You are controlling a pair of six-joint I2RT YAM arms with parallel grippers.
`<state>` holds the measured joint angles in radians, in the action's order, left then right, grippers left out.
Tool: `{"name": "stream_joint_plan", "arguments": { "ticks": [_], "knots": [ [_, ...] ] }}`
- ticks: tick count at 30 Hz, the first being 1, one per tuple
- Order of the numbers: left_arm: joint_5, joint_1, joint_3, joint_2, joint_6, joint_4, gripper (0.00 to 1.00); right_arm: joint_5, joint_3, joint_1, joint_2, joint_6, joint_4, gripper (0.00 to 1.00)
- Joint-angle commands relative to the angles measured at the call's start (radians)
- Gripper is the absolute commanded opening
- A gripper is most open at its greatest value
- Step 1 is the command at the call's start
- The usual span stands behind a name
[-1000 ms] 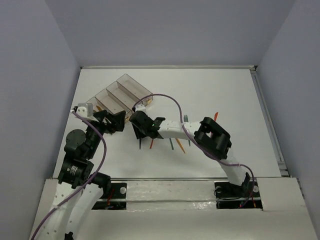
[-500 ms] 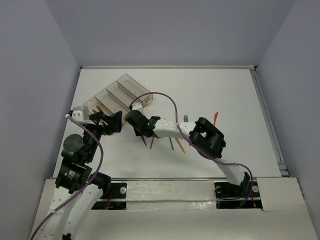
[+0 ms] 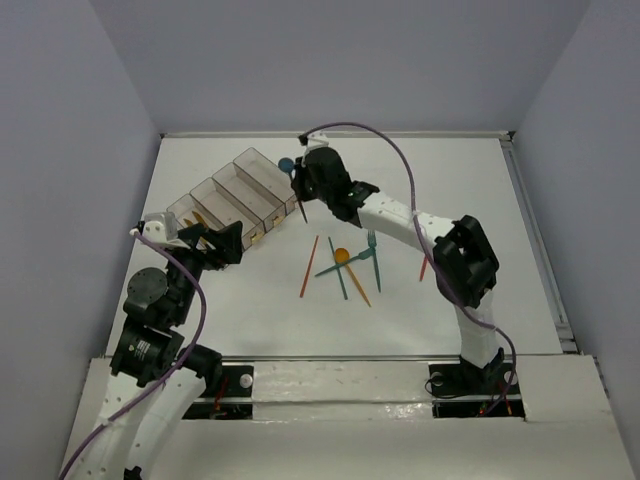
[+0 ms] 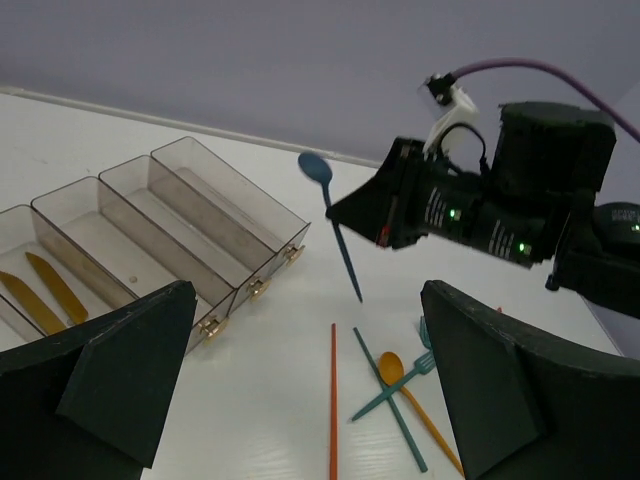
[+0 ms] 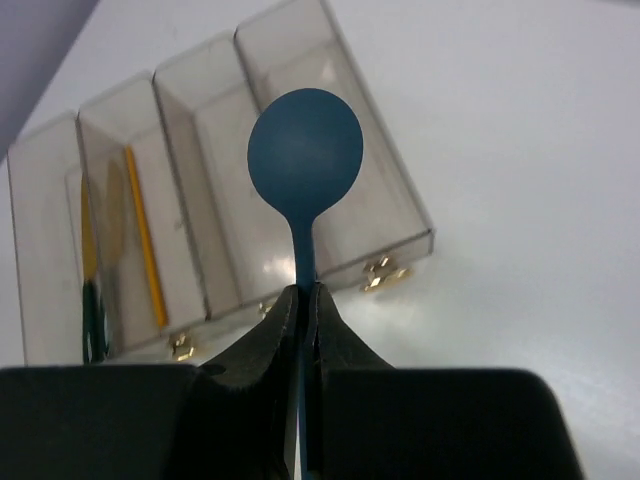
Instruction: Sort the eating utensils into containers
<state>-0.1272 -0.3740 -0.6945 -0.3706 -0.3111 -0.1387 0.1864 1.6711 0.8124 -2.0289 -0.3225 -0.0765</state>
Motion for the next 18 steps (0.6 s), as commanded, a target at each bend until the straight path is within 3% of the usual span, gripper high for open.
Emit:
{"name": "stream_joint_plan", "arguments": {
  "ticks": [1, 10, 18],
  "knots": [
    [-0.014, -0.006, -0.039, -0.013, 0.017, 0.017, 0.99, -0.174, 0.127, -0.059, -0.104, 0.086, 0.194, 0.00],
    [-0.002, -0.016, -0.039, -0.027, 0.021, 0.022, 0.99, -0.306, 0.549, -0.108, -0.349, 0.207, 0.164, 0.00],
    [-0.005, -0.016, -0.039, -0.025, 0.023, 0.024, 0.99, -0.381, 0.647, -0.108, -0.488, 0.240, 0.139, 0.00]
  ]
}}
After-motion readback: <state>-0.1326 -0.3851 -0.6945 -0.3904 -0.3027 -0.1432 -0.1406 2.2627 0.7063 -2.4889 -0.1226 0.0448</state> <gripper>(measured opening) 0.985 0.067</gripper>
